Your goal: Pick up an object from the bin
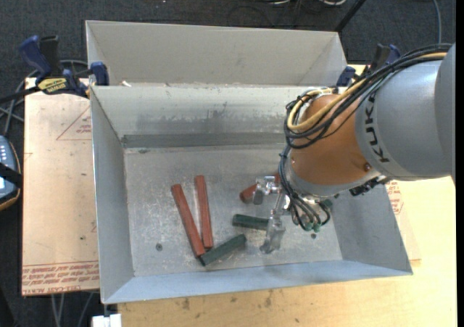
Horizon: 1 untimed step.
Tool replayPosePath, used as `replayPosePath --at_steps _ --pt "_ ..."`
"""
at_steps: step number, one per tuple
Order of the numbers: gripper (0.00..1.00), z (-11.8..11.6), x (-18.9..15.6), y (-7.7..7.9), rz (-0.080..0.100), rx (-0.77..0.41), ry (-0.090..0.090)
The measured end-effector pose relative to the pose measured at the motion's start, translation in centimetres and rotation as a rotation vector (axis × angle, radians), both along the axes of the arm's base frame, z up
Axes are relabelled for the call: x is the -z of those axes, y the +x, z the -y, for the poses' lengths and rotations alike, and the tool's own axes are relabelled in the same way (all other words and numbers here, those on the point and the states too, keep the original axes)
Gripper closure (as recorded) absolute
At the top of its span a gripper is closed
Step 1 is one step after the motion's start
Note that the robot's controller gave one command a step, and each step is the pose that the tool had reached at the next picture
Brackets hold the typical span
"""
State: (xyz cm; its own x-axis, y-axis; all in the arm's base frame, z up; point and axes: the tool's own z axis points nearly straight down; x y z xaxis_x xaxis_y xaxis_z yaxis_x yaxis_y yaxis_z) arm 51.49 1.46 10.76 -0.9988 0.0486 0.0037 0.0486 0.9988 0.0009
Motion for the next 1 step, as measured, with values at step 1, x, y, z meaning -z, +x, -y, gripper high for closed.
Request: replayPosePath --at_steps 1 --pt "0.0 -0.12 -0.95 0.25 0.006 -0.009 0.0"
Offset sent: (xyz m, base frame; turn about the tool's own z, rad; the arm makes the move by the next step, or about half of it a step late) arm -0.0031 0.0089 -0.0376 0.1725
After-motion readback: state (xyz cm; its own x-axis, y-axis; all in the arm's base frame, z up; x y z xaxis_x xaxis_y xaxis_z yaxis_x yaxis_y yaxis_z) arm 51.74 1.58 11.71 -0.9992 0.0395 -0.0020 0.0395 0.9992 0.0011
